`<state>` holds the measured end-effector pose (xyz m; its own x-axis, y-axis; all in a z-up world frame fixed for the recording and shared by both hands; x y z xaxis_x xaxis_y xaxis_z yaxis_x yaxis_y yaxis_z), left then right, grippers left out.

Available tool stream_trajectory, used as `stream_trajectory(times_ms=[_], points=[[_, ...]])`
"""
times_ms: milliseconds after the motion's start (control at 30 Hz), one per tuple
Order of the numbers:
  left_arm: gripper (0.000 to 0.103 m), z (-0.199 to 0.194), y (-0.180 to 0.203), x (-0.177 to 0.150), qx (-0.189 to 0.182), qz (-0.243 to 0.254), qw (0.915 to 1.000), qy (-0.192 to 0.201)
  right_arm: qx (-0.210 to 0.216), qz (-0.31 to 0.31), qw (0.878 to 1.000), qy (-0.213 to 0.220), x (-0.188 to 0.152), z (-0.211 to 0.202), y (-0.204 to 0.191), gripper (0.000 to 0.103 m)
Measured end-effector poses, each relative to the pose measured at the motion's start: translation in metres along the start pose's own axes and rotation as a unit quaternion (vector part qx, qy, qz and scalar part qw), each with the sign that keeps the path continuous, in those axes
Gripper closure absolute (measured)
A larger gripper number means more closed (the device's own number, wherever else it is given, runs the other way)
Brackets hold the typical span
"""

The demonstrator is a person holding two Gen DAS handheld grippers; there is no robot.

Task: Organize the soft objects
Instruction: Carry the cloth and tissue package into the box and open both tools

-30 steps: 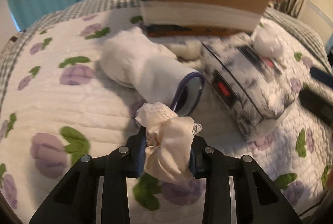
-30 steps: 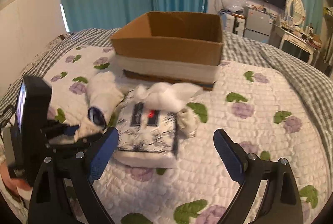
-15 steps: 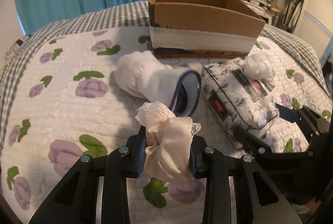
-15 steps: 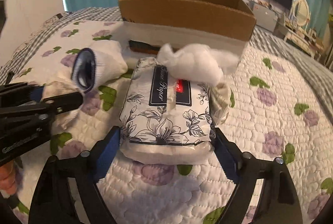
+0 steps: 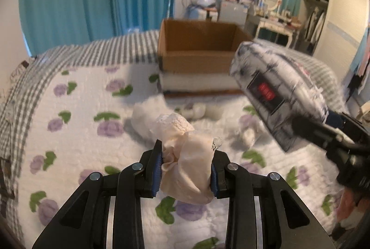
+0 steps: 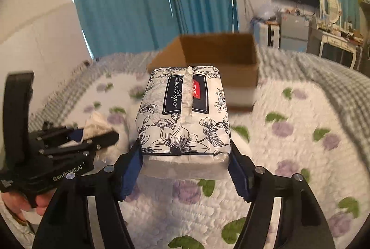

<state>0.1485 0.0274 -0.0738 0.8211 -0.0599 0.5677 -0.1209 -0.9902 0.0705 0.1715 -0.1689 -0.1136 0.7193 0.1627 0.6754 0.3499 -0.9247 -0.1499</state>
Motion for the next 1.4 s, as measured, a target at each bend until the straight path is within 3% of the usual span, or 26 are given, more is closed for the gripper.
stream_trajectory(times_ms=[233, 433, 600, 767, 967, 1133, 1200, 1233, 1267, 1300, 1333, 1400], points=[[0.071, -0.058, 0.01, 0.057, -0.006, 0.021, 0.9966, 0.079, -0.03, -0.013, 0.998, 0.059, 0.049, -0.054, 0.008, 0.035], [0.071, -0.068, 0.008, 0.119, -0.02, 0.027, 0.9935, 0.108, -0.038, -0.034, 0.994, 0.094, 0.103, -0.068, 0.011, 0.035], [0.071, -0.034, 0.008, 0.163, -0.008, 0.044, 0.9926, 0.113, -0.047, -0.046, 0.993, 0.096, 0.144, -0.041, 0.02, 0.035], [0.071, 0.022, 0.006, 0.19, -0.003, 0.054, 0.9937, 0.098, -0.056, -0.049, 0.995, 0.068, 0.171, 0.016, 0.037, 0.035], [0.071, 0.086, 0.001, 0.198, 0.016, 0.073, 0.994, 0.08, -0.058, -0.035, 0.997, 0.022, 0.189, 0.091, 0.07, 0.035], [0.071, 0.118, -0.003, 0.196, 0.009, 0.076, 0.9951, 0.063, -0.045, -0.021, 0.999, 0.011, 0.192, 0.121, 0.091, 0.034], [0.067, 0.124, -0.002, 0.194, 0.0, 0.079, 0.9954, 0.055, -0.045, -0.021, 0.999, 0.01, 0.189, 0.124, 0.092, 0.031], [0.057, 0.124, 0.0, 0.193, -0.003, 0.079, 0.9956, 0.051, -0.049, -0.019, 0.999, 0.014, 0.188, 0.124, 0.092, 0.03], [0.038, 0.125, 0.0, 0.192, -0.005, 0.076, 0.9959, 0.048, -0.053, -0.015, 0.998, 0.019, 0.189, 0.123, 0.091, 0.026], [0.031, 0.123, 0.0, 0.19, -0.005, 0.075, 0.9958, 0.052, -0.053, -0.012, 0.998, 0.024, 0.187, 0.121, 0.09, 0.021], [0.026, 0.12, 0.002, 0.189, -0.003, 0.072, 0.9955, 0.061, -0.049, -0.008, 0.998, 0.027, 0.19, 0.119, 0.09, 0.019], [0.026, 0.114, 0.002, 0.187, 0.003, 0.071, 0.9952, 0.068, -0.047, -0.002, 0.998, 0.031, 0.189, 0.11, 0.089, 0.019]])
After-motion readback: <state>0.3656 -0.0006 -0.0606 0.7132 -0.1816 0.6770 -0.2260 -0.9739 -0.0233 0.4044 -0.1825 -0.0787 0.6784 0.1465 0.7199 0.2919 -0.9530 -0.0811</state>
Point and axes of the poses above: each gripper's, at about its wrist camera, not at the fingertips, and z roughly the way its jaws point, y to its right, x to its top, the point moved 1 cm from there along z, roughly the way its jaws point, and after that the axes turned 12 degrees about -y, right-handed, at the moved point
